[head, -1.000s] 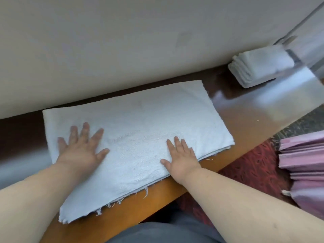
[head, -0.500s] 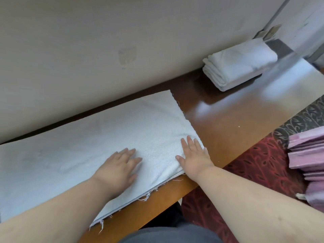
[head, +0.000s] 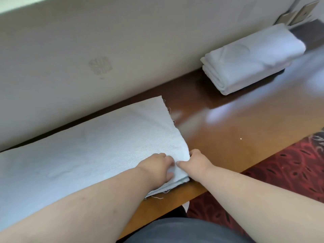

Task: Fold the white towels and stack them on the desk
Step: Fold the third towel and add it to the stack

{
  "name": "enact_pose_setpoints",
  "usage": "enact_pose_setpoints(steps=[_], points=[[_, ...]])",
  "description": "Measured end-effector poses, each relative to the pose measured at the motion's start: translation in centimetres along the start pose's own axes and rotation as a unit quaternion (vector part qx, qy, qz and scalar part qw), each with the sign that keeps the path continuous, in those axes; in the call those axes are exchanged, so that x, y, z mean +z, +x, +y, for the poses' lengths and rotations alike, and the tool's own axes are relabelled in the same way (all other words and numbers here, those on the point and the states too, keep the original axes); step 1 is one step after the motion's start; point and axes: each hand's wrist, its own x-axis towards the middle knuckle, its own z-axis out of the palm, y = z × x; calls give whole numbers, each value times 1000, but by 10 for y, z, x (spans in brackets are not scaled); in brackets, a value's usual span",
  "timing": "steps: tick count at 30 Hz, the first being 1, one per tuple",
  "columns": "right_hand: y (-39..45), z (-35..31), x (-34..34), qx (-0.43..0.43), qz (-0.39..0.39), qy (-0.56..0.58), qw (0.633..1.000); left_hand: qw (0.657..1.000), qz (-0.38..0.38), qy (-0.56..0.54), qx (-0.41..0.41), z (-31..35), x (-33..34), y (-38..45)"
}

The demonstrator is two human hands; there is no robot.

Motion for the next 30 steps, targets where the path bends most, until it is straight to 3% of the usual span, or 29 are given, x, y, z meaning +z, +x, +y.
enact_pose_setpoints(steps=[2, 4, 7, 13, 16, 17, 18, 19, 20, 21, 22, 23, 25, 30], points=[[1, -3, -4, -22, -46, 11, 999, 986, 44, -149, -60, 7, 1, 1], [-3, -10, -5, -55, -87, 40, 994, 951, 99, -263, -132, 12, -7, 6], [-10, -21, 0, -107, -94, 42, 989, 903, 145, -342, -216, 17, -35, 26], [-27, -38, 4, -273, -73, -57, 958, 899, 150, -255, -323, 15, -95, 81], [-39, -46, 3, -328, -56, -88, 939, 877, 216, -277, -328, 6, -112, 89], [-43, -48, 3, -343, -53, -90, 933, 890, 171, -287, -310, 6, -116, 82], [-47, -51, 3, -357, -56, -91, 928, 941, 83, -136, -298, 7, -116, 78], [-51, -54, 3, -372, -61, -89, 922, 959, 24, 45, -279, 4, -117, 75], [-54, -57, 5, -382, -66, -84, 918, 956, 24, 132, -260, -3, -121, 72], [-56, -60, 6, -392, -72, -83, 913, 958, 52, 97, -267, -8, -122, 68], [-59, -64, 9, -403, -72, -86, 909, 951, 96, -61, -287, -12, -124, 66], [-62, -69, 12, -413, -70, -88, 904, 936, 143, -131, -294, -14, -129, 59], [-71, -78, 19, -435, -71, -96, 892, 933, 192, -122, -278, -26, -136, 52], [-93, -105, 44, -481, -49, -110, 868, 923, 216, -147, -281, -72, -159, 19]])
